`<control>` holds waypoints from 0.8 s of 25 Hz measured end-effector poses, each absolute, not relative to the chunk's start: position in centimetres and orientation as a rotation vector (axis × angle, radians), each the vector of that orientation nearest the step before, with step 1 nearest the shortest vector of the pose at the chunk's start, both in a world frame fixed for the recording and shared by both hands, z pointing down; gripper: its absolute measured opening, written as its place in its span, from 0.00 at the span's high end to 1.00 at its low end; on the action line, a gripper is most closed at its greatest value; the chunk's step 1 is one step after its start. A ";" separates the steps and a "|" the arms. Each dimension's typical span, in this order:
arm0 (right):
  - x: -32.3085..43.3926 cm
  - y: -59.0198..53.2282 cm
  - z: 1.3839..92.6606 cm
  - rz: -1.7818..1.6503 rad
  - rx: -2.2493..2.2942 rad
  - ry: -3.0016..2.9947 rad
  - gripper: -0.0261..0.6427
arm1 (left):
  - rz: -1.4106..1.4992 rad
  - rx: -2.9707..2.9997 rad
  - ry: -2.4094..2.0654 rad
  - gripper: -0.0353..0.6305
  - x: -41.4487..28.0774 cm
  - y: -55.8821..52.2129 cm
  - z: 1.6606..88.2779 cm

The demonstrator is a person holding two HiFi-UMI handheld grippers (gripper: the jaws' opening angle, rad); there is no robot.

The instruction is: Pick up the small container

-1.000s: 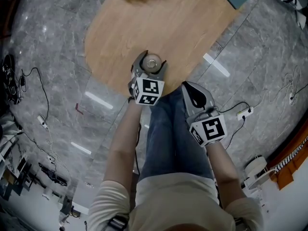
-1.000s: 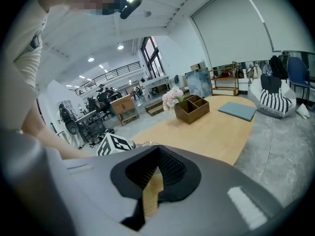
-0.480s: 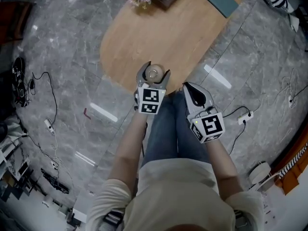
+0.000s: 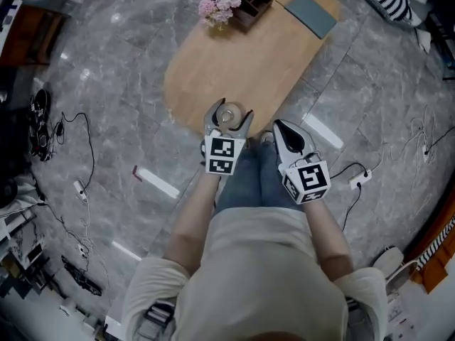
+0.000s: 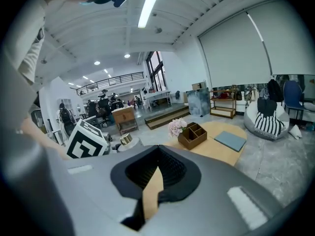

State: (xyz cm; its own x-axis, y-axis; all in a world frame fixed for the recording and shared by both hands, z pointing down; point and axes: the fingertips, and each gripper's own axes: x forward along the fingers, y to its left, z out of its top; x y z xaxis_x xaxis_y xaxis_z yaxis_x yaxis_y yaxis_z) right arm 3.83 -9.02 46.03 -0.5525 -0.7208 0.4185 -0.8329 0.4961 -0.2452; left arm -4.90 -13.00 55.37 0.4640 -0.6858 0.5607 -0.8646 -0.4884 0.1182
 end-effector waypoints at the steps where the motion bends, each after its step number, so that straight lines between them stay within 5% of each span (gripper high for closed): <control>1: 3.9 -8.9 45.3 0.613 1.324 -2.487 0.96 | 0.625 2.334 -1.307 0.44 -4.9 -12.8 54.4; 20: 4.2 -6.6 36.8 0.455 1.293 -2.561 0.96 | 0.464 2.350 -1.349 0.44 -5.2 -8.3 41.4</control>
State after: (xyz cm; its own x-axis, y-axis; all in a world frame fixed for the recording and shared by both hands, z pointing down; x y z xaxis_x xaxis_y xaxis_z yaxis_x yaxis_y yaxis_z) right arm 4.17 -6.55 36.83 -0.5815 -0.7372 0.3440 -0.8106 0.5609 -0.1682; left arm -5.20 -8.28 41.37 0.4818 -0.7427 0.4650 -0.8717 -0.4605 0.1676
